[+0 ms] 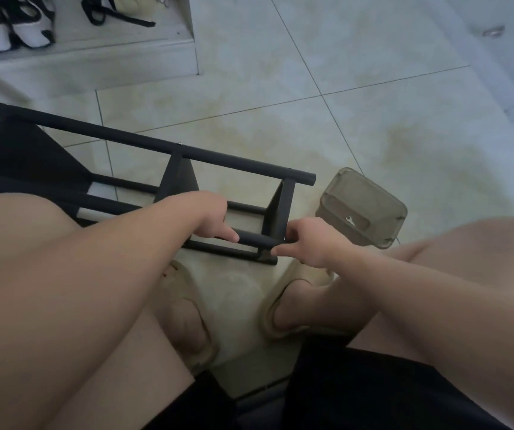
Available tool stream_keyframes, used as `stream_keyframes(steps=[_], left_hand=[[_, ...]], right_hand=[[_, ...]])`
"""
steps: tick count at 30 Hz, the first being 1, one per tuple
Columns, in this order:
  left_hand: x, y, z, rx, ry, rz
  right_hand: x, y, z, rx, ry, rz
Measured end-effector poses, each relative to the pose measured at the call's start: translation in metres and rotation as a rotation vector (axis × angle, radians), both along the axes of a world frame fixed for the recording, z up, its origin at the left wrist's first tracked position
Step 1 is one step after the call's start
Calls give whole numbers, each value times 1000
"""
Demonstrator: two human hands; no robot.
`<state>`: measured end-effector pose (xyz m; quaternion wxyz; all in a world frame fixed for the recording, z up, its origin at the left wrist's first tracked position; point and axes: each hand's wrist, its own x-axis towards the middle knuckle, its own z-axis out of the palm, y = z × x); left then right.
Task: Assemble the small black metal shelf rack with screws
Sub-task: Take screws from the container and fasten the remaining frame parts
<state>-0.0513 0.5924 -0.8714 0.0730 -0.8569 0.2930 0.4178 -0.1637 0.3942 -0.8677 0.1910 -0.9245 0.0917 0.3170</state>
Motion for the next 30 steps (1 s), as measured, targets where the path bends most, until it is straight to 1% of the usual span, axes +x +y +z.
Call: stream_keyframes(steps=[2,3,5,6,10,14,20,23,27,28,30], left_hand=[[-4,2,1,-15,8,37],[-5,3,1,-22,8,47],[-6,4,1,-30,9,64],[-6,4,0,-33,8,74],[-8,3,-3,-46,-24,125],[-4,1,-8,-53,-32,201],[3,-4,-19,-44,-25,244],[8,-11,-27,-129,119,353],[11,-26,-37,-321,348,693],[11,-29,-40,-357,383,742],[9,-33,-45,-382,428,750]], right_hand=[[-5,0,0,-60,-55,-17],[-7,0,-1,-97,-123,-10],[-10,1,-4,-191,-271,60],[-9,0,-5,-233,-313,108],[7,-9,-7,-332,-290,299],[27,-17,-11,-359,-221,473],[30,-20,-19,-326,-238,522],[31,-20,-20,-325,-231,525],[33,-22,-20,-318,-227,519],[33,-22,-20,-315,-229,518],[33,-23,-20,-314,-234,516]])
